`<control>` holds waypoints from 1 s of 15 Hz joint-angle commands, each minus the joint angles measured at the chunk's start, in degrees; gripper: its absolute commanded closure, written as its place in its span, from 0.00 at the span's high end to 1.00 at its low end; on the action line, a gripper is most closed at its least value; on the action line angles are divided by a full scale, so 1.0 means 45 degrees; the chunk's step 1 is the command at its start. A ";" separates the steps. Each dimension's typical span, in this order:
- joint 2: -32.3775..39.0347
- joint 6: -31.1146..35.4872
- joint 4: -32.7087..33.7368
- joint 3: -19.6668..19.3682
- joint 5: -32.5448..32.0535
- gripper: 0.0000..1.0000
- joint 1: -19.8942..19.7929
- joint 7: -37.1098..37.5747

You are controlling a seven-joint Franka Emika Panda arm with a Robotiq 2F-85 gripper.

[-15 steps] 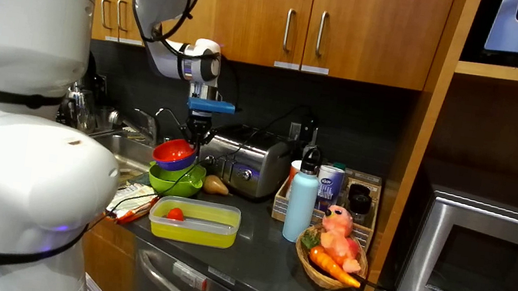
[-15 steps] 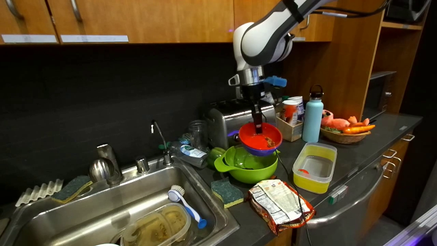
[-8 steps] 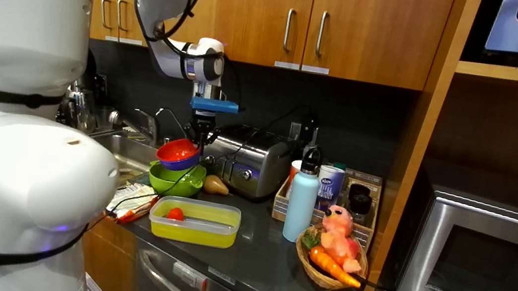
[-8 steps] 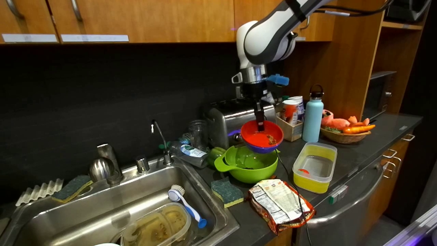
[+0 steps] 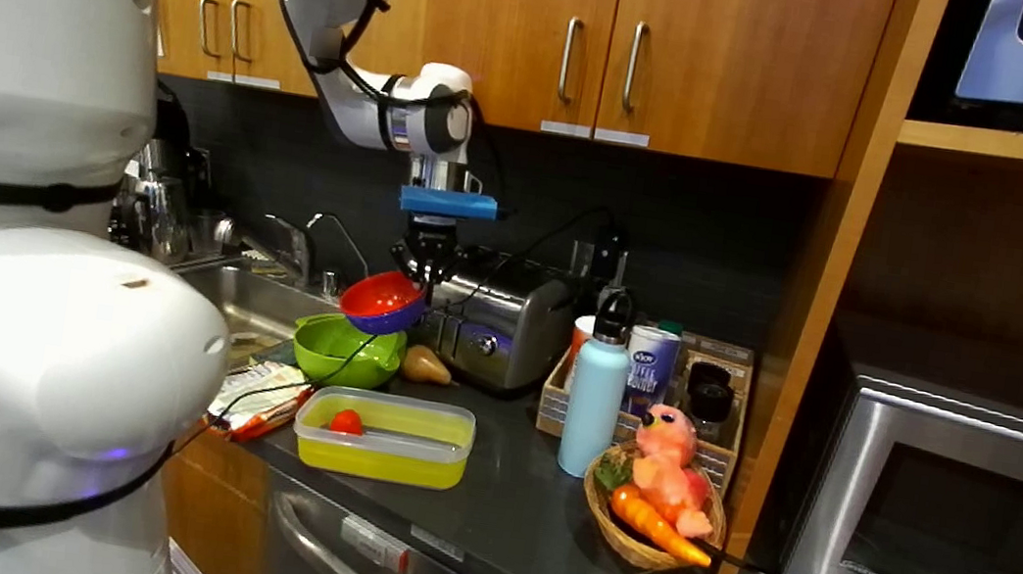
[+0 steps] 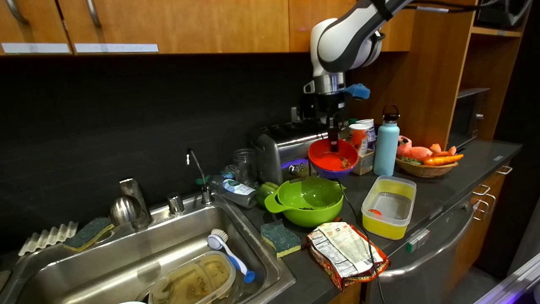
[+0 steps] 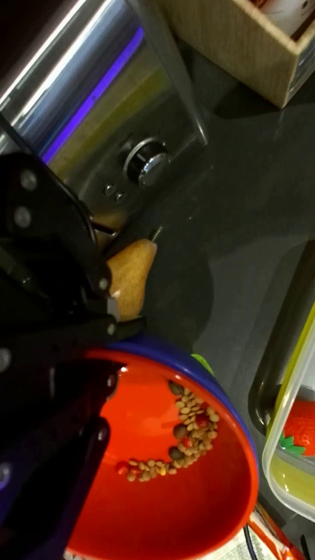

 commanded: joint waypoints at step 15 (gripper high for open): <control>-0.1359 0.0681 -0.1096 0.0410 -0.1356 0.02 0.0808 0.2118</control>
